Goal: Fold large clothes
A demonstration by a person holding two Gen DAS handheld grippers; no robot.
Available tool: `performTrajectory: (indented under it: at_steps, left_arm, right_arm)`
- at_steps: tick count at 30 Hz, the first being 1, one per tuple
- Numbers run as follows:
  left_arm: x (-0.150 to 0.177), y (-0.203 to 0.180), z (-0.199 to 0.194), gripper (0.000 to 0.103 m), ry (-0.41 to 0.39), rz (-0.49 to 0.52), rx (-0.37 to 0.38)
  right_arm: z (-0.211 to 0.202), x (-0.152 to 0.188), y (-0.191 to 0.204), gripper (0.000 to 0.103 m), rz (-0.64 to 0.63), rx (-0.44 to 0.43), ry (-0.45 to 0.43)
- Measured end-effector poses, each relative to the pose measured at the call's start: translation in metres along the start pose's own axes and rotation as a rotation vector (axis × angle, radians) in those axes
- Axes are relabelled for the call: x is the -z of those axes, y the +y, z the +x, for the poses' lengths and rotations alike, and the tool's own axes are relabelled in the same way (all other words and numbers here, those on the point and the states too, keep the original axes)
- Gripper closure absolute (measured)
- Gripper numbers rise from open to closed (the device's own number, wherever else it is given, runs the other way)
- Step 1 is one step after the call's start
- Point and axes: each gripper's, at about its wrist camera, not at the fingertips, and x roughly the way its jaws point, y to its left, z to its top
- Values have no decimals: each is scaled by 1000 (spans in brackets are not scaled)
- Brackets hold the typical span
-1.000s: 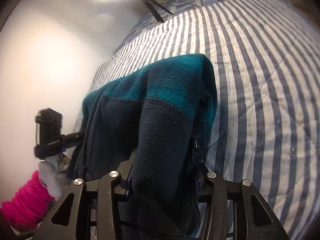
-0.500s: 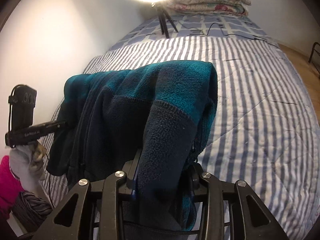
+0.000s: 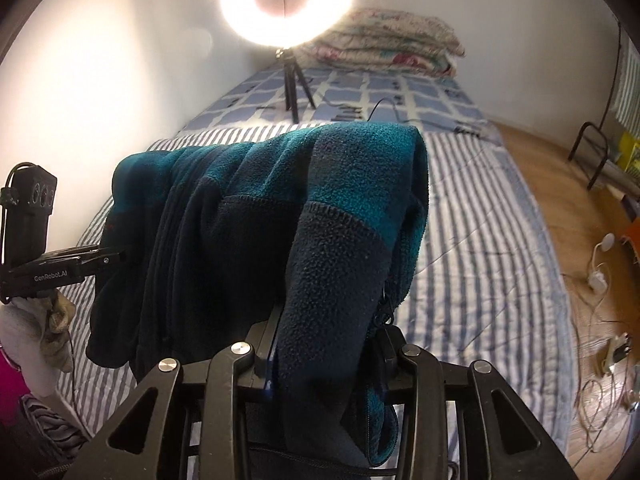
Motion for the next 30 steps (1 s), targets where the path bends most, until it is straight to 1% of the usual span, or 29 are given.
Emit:
performTrajectory:
  at_steps: [5,9,16,20,23,30]
  left_arm:
    - [-16,-7,12,63,-13,11,20]
    - [-22,-12,23,63,-19,15,33]
    - [-44,-22,55,63,-13,31,42]
    - [-62,-33,78,63,-13,49,41]
    - [-76,-43,94,63,-18,63,47]
    - [-127,-76,148,63,-40,86,74]
  right_arm:
    - [-7,-7,-5,68,-11,43,-38]
    - [-7,-14,-11,68,-28,79,-65]
    - [1,-25,-23,68,-55,133,-89]
    - [5,-34,-33,68,-68,159,-100]
    - [11,-46,-47,69,-75,176,-109]
    - [34,-89,-112,69,-39,206,-109]
